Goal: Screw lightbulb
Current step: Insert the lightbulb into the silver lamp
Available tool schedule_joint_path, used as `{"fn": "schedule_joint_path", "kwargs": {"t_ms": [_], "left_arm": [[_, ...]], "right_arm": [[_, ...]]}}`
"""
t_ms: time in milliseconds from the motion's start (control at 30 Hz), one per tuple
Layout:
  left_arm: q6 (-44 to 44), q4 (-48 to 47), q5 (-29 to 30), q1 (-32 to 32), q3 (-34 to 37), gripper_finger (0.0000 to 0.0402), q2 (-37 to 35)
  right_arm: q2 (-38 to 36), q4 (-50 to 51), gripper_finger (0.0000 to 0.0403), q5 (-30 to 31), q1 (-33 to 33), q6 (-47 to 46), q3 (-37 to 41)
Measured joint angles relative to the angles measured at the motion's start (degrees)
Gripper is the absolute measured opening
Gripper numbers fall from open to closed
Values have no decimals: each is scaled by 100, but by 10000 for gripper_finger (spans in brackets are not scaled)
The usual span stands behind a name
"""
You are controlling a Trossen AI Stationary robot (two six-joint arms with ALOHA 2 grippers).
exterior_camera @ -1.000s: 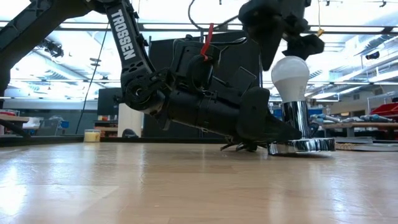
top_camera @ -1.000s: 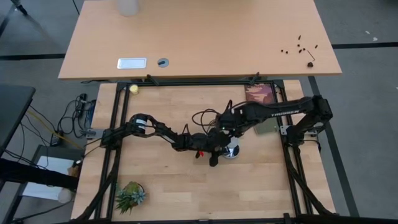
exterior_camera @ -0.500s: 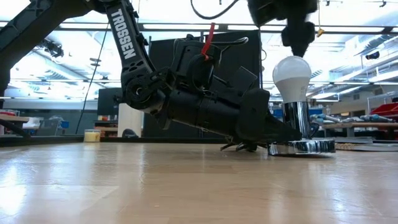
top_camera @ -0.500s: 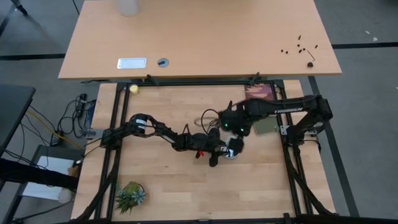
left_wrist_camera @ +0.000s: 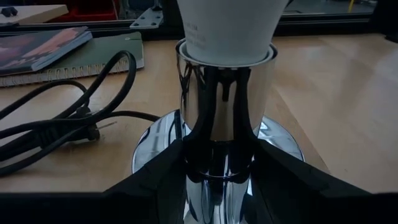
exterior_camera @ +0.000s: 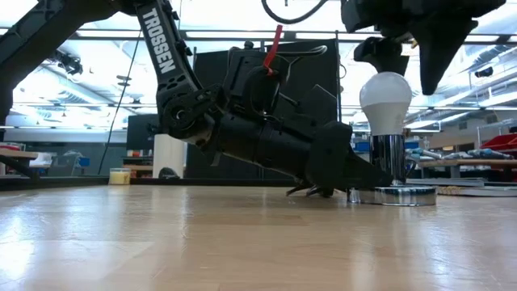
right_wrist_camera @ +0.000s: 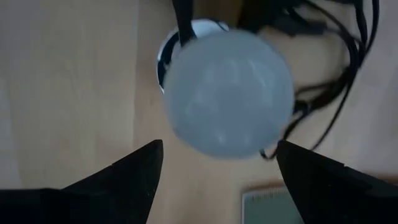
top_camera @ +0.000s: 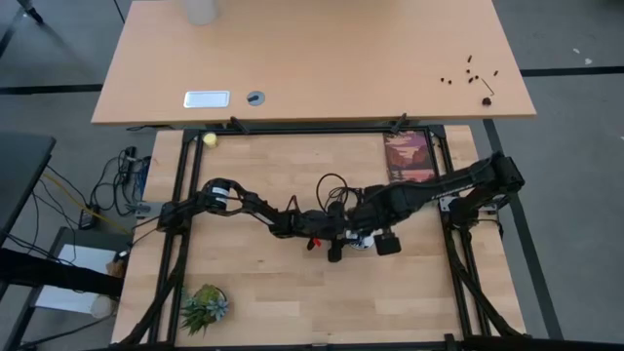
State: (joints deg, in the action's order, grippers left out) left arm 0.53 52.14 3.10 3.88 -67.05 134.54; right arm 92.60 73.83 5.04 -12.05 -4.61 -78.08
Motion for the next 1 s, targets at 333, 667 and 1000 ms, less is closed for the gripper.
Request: {"fn": "schedule_joint_path", "kwargs": {"t_ms": [333,667,1000], "left_arm": [[53,7,25,-2,3,194,6],[60,13,27,-2,5,194,7],[56,35,29,-2,9,194,9]], "right_arm": [[11,-762,323,183,-20,1000,397],[13,-1691,322,129,-18,1861,754],[13,-1814,272,77,29,1108,937]]}}
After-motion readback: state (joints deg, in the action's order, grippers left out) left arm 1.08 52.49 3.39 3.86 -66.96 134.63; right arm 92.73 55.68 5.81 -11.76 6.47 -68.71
